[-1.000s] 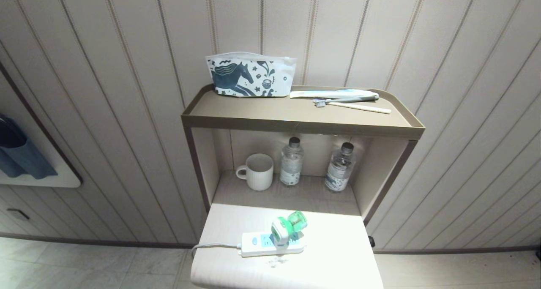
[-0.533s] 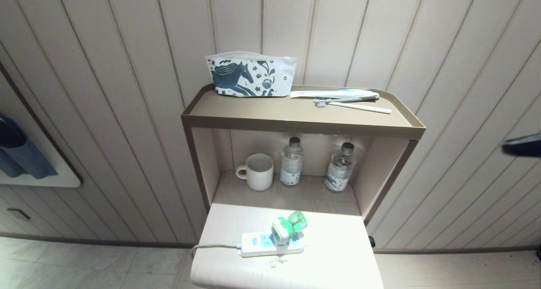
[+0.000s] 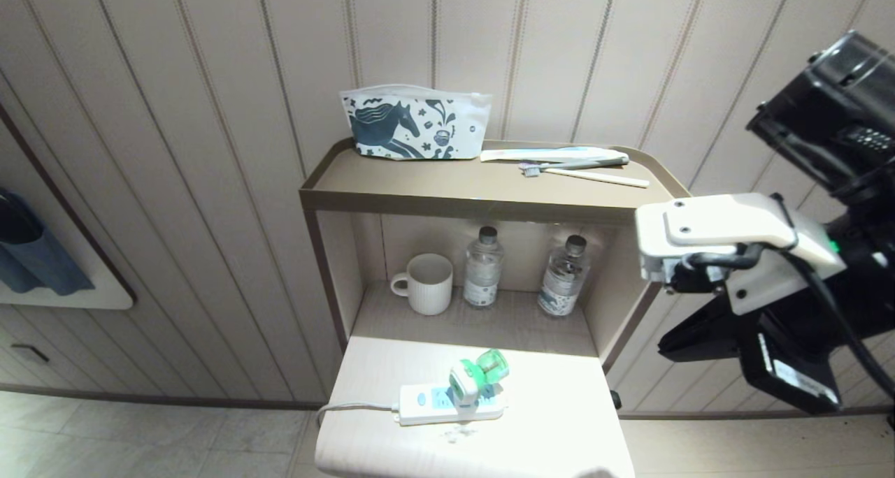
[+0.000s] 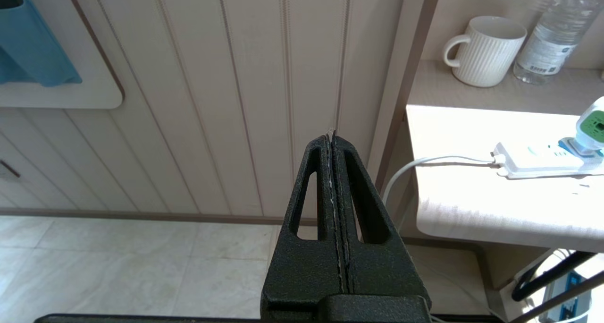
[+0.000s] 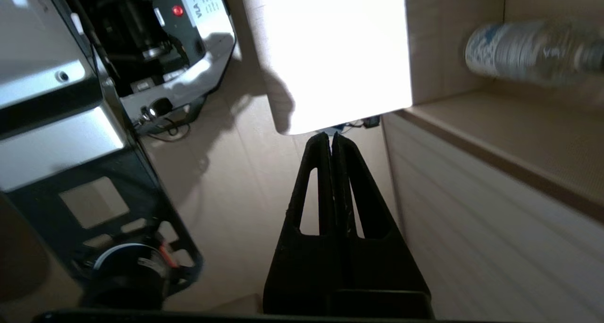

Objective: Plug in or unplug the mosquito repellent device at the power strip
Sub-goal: Hold the socket with your left hand and unplug it with your right hand

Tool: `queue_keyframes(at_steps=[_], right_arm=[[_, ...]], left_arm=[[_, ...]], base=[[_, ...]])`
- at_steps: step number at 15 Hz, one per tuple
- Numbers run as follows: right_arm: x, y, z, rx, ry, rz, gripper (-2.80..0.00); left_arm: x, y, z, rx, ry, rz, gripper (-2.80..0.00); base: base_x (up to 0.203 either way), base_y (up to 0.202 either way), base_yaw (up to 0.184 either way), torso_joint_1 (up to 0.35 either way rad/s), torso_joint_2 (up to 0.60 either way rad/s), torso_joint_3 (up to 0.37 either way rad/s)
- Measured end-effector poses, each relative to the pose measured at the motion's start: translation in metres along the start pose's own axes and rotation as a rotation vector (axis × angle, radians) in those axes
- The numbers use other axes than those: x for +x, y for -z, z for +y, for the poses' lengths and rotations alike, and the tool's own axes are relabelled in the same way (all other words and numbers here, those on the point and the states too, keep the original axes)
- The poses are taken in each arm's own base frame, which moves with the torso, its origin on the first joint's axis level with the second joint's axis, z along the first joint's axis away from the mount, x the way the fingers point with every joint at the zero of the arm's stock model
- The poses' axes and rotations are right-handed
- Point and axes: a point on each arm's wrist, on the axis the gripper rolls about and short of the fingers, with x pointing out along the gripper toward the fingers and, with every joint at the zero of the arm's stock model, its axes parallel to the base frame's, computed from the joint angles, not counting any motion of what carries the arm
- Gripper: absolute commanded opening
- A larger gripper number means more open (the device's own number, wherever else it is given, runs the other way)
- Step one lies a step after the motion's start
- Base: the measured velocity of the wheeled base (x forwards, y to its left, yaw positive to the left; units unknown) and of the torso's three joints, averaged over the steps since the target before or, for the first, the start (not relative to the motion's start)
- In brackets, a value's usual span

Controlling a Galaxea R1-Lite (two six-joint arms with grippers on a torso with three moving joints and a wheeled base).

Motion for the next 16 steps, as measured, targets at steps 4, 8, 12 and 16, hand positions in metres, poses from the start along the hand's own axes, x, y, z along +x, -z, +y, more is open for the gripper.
queue_keyframes(at_steps=[4, 8, 12, 16], right_arm=[[0.029, -0.013, -0.003, -0.252, -0.046, 0.054, -2.80], [0.070, -0.035, -0.008, -0.419, -0.030, 0.120, -2.80], [0.104, -0.049, -0.001, -0.540, -0.061, 0.196, -2.80], [0.139, -0.057, 0.000, -0.602, -0.113, 0.242, 0.00]], left_arm=[[0.000, 0.000, 0.000, 0.000, 0.000, 0.000, -2.80], [0.000, 0.000, 0.000, 0.003, 0.002, 0.003, -2.80], [0.000, 0.000, 0.000, 0.003, 0.002, 0.005, -2.80], [0.000, 0.000, 0.000, 0.003, 0.002, 0.005, -2.80]], base=[[0.000, 0.000, 0.000, 0.000, 0.00, 0.000], [0.000, 0.000, 0.000, 0.000, 0.00, 0.000], [0.000, 0.000, 0.000, 0.000, 0.00, 0.000], [0.000, 0.000, 0.000, 0.000, 0.00, 0.000]])
